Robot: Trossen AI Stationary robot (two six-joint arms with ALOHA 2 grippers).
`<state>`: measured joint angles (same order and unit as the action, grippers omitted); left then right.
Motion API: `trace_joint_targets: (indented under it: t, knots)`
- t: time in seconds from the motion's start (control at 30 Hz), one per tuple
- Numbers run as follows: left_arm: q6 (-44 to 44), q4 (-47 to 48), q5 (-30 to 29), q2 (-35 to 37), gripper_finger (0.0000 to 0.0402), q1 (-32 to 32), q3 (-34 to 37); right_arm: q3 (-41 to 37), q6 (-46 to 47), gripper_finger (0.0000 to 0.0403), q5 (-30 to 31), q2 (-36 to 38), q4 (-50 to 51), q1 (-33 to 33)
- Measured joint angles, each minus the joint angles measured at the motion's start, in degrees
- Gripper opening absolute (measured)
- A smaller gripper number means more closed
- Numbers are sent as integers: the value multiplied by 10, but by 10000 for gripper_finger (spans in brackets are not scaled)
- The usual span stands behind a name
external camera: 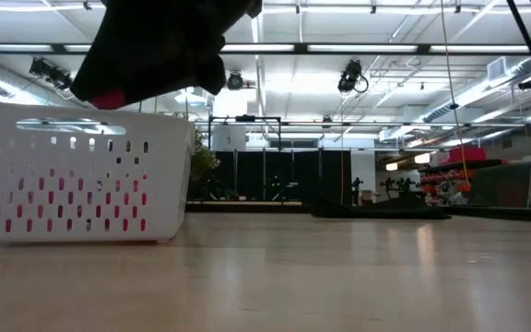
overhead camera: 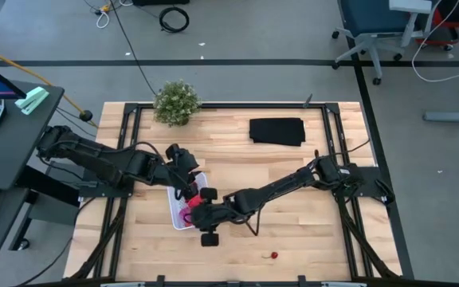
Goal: Pick and placing Produce into tupperware
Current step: Put the strawberry into the white bin, then put the cherry into the white bin
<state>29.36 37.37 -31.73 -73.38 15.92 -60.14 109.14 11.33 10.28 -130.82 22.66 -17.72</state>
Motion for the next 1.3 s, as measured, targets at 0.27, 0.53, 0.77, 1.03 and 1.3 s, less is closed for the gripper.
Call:
trace_joint_targets:
  t: [0.27,0.53,0.77,1.03,1.3]
  knots:
    - [17,4,0,0,107,0,0,-8,6,182,20,-3,10,20]
    - [63,3,4,8,107,1,0,-8,52,200,22,79,150,16]
    - [65,2,9,7,107,1,0,-8,256,190,-5,185,382,-43]
    - [78,2,9,7,107,1,0,-8,359,185,132,195,447,-203]
    - [77,2,9,7,107,1,0,-8,442,187,203,95,433,-333]
